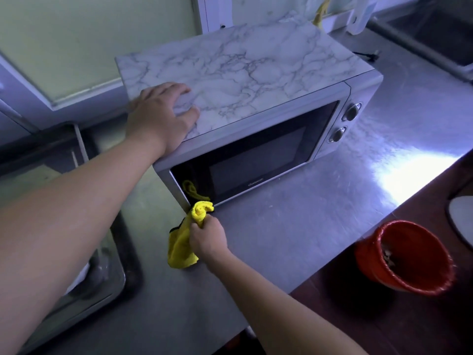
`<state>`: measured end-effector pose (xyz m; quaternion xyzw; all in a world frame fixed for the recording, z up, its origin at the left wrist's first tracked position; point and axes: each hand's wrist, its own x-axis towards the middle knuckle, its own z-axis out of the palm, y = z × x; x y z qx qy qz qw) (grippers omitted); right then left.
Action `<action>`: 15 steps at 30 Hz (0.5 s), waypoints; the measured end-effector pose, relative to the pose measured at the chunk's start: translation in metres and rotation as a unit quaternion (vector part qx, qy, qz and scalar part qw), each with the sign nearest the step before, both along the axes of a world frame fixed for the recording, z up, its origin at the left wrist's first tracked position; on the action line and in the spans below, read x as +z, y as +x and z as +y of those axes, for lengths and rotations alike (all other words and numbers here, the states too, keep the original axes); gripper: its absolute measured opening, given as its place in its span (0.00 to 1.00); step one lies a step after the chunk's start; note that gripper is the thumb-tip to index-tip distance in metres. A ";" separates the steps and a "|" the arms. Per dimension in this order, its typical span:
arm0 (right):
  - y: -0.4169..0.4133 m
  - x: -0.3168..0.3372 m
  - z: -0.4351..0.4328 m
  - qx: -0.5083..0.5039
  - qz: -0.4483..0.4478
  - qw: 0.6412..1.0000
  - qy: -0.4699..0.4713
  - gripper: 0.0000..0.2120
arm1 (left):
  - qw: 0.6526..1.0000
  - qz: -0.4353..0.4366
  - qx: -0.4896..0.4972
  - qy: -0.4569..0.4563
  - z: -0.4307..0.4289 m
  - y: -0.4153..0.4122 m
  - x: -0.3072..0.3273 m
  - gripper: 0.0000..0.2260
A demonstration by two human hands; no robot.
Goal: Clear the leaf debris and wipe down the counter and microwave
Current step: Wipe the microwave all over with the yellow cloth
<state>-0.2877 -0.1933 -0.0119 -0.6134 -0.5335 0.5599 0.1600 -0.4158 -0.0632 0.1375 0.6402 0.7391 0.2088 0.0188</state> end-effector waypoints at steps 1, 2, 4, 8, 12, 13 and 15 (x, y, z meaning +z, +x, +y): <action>0.001 0.004 -0.001 0.015 0.008 1.000 -0.013 0.08 | 1.000 -0.002 -0.003 -0.001 -0.001 0.001 0.001 0.24; 0.004 0.009 -0.002 0.022 0.026 0.999 -0.028 0.09 | 1.000 -0.003 -0.007 -0.003 -0.001 0.002 0.003 0.24; 0.021 0.018 0.002 0.036 0.085 0.994 -0.055 0.06 | 1.000 0.003 -0.011 -0.008 -0.003 0.004 0.004 0.24; 0.073 0.042 -0.001 -0.014 0.197 0.975 -0.096 0.12 | 1.000 0.012 -0.013 -0.018 -0.003 0.004 0.004 0.25; 0.123 0.057 -0.022 -0.208 0.326 0.911 -0.142 0.17 | 1.000 0.009 -0.023 -0.016 -0.004 0.004 0.003 0.25; 0.135 0.060 -0.028 -0.246 0.348 0.892 -0.148 0.21 | 1.000 0.007 -0.027 -0.011 -0.006 0.004 0.004 0.25; 0.158 0.064 -0.041 -0.280 0.382 0.870 -0.134 0.24 | 0.998 0.006 -0.051 0.028 -0.015 0.005 0.008 0.21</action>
